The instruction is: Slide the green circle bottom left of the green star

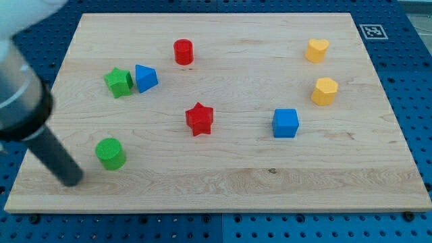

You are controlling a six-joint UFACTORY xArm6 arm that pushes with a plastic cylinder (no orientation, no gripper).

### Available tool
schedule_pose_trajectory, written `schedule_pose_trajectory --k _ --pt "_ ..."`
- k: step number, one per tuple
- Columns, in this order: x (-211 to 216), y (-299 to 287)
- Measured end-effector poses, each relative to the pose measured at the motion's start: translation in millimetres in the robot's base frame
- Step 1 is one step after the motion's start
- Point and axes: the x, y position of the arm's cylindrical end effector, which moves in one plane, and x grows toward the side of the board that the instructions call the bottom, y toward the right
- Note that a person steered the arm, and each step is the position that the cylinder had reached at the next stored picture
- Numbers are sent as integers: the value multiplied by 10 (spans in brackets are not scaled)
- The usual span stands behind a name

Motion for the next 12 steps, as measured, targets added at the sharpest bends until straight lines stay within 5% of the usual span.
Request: schedule_pose_trajectory --k 1,2,5,7,10,12 --pt "-152 466" --pt "-490 340" --pt "-460 416" --pt "-1213 294" --pt "-1233 342" --pt "-1129 1125"
